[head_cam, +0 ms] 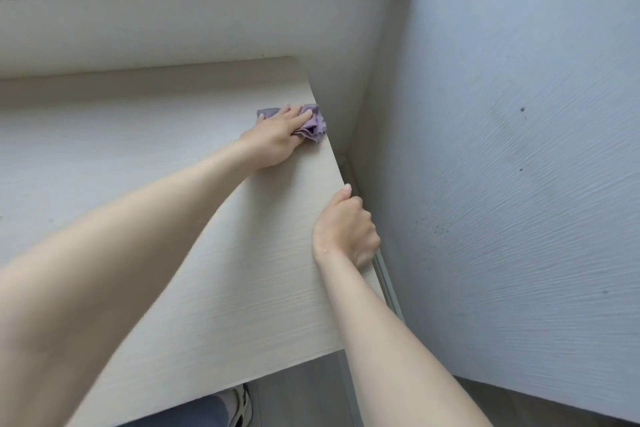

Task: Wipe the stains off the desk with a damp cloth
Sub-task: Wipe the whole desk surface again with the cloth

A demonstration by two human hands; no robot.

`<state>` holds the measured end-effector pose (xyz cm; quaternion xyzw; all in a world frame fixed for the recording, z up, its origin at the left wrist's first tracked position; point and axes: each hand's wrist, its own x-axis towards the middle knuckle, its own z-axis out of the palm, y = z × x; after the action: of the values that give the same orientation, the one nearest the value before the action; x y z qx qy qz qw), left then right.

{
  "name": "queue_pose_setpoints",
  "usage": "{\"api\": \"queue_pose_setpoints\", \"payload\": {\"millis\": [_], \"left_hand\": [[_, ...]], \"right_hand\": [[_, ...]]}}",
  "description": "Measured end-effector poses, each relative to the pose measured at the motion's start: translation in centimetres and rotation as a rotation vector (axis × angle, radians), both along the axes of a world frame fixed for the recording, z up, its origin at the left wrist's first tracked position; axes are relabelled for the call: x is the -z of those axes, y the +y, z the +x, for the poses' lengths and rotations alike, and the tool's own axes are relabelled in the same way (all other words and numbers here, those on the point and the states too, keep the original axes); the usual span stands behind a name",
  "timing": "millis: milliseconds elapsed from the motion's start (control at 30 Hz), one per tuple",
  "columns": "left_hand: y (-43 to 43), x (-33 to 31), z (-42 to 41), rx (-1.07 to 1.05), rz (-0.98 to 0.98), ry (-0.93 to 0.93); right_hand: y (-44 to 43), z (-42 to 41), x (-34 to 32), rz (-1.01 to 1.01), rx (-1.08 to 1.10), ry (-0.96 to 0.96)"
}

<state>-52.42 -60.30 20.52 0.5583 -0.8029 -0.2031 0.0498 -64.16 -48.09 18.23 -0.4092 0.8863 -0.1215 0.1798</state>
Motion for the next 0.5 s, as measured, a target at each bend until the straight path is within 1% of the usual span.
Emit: {"api": "queue_pose_setpoints", "payload": {"millis": [67,133,200,233,267,367,400,433,500], "left_hand": [[-0.3,-0.1,-1.8,-0.131,-0.033,-0.018],[1.2,0.0,-2.9,-0.027,-0.042,-0.023],[1.8,0.2,-1.6,0.124,0.010,0.011],[1.3,0.2,-0.4,0.167,0.026,0.011],[0.5,0.1,0.9,0.153,0.023,0.020],[-1.1,-0.1,2.4,-0.106,0.000,-0.004],[-1.0,-0.2,1.9,-0.157,-0.015,-0.017],[-0.5,-0.8,1.5,-0.146,-0.010,-0.020],[0.9,-0.7,1.0,-0.016,0.044,-0.012]], "right_hand": [[-0.1,0.0,-0.4,-0.020,0.032,-0.020],[0.0,0.0,-0.5,-0.007,0.045,-0.037],[0.2,0.1,-0.4,-0.013,0.050,-0.037],[0.1,0.2,-0.6,-0.025,0.053,-0.031],[0.2,0.3,-0.6,-0.035,0.059,-0.025],[0.5,0.6,-0.6,-0.082,0.058,-0.002],[0.6,0.5,-0.6,-0.097,0.068,-0.015],[0.6,0.5,-0.8,-0.111,0.097,-0.042],[0.6,0.1,-0.7,-0.121,0.178,-0.106]]}}
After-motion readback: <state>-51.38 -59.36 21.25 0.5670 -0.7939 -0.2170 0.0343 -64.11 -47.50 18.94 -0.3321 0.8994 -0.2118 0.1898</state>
